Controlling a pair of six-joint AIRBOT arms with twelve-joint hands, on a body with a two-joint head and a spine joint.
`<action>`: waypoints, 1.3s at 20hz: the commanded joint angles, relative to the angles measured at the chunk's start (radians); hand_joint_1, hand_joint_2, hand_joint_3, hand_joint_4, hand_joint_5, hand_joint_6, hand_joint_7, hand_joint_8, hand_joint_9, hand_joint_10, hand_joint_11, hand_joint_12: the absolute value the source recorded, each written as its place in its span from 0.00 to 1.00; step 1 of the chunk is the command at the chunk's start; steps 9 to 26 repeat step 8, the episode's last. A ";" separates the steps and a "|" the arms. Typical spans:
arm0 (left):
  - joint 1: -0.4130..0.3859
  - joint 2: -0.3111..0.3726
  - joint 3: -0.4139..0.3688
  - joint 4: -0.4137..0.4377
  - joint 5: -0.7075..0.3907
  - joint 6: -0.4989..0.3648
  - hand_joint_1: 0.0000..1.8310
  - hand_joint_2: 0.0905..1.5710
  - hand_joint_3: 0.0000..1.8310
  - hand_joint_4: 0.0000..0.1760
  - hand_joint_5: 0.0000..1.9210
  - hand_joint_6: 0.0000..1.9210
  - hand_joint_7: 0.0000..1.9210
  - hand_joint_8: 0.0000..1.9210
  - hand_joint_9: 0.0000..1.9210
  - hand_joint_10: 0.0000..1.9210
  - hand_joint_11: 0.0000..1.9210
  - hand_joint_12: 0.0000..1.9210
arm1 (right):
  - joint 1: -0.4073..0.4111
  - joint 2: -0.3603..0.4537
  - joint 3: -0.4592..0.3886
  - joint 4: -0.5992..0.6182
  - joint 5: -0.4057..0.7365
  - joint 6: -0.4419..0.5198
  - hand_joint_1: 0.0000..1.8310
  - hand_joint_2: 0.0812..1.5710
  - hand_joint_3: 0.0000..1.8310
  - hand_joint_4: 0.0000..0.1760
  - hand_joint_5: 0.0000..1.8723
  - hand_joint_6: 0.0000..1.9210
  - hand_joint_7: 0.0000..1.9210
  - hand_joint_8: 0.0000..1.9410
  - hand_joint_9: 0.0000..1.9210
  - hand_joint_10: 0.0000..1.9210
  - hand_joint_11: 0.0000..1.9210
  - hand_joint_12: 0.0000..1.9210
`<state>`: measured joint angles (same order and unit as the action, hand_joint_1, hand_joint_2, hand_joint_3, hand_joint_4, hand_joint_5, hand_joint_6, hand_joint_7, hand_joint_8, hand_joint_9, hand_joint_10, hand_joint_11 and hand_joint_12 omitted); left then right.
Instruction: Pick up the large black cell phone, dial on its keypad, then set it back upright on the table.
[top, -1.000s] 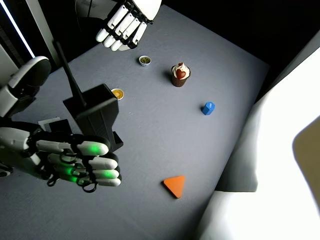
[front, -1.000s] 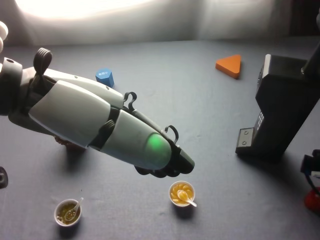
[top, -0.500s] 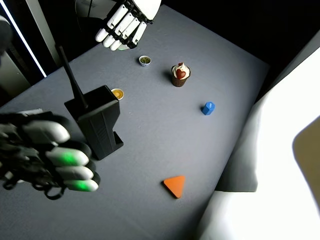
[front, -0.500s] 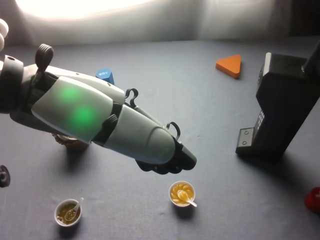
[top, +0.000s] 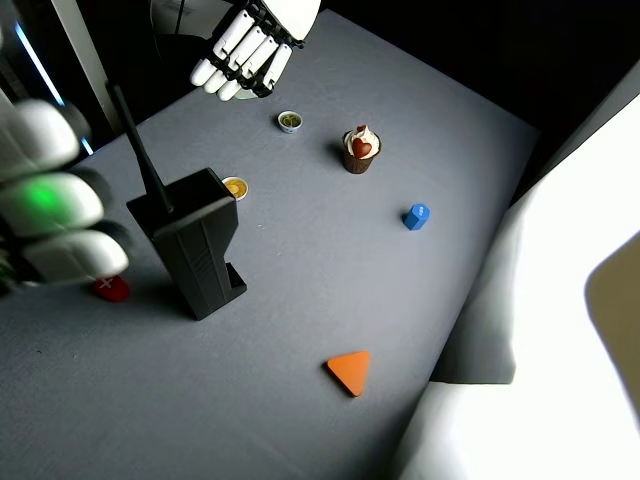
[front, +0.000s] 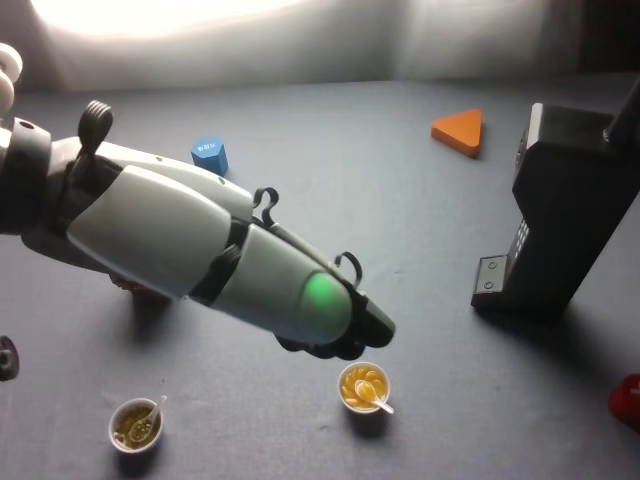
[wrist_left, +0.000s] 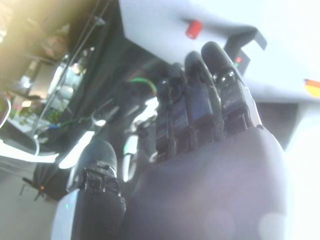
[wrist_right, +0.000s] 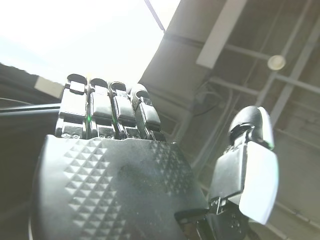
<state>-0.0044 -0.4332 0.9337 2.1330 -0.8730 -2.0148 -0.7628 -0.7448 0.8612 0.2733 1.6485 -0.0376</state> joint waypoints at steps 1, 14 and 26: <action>-0.026 0.007 -0.007 -0.074 0.016 -0.010 0.00 0.80 0.00 0.00 0.17 0.00 0.18 0.00 0.19 0.00 0.00 0.50 | 0.011 0.021 -0.008 -0.009 0.115 -0.005 0.11 0.55 0.00 0.35 0.00 0.00 0.00 0.00 0.00 0.00 0.00 0.00; -0.032 0.006 -0.014 -0.074 0.017 -0.022 0.00 0.80 0.00 0.00 0.18 0.00 0.21 0.00 0.19 0.00 0.00 0.47 | 0.010 0.111 -0.086 -0.033 0.115 -0.143 0.12 0.54 0.00 0.19 0.00 0.00 0.00 0.00 0.00 0.00 0.00 0.00; -0.032 0.006 -0.014 -0.074 0.017 -0.022 0.00 0.80 0.00 0.00 0.18 0.00 0.21 0.00 0.19 0.00 0.00 0.47 | 0.010 0.111 -0.086 -0.033 0.115 -0.143 0.12 0.54 0.00 0.19 0.00 0.00 0.00 0.00 0.00 0.00 0.00 0.00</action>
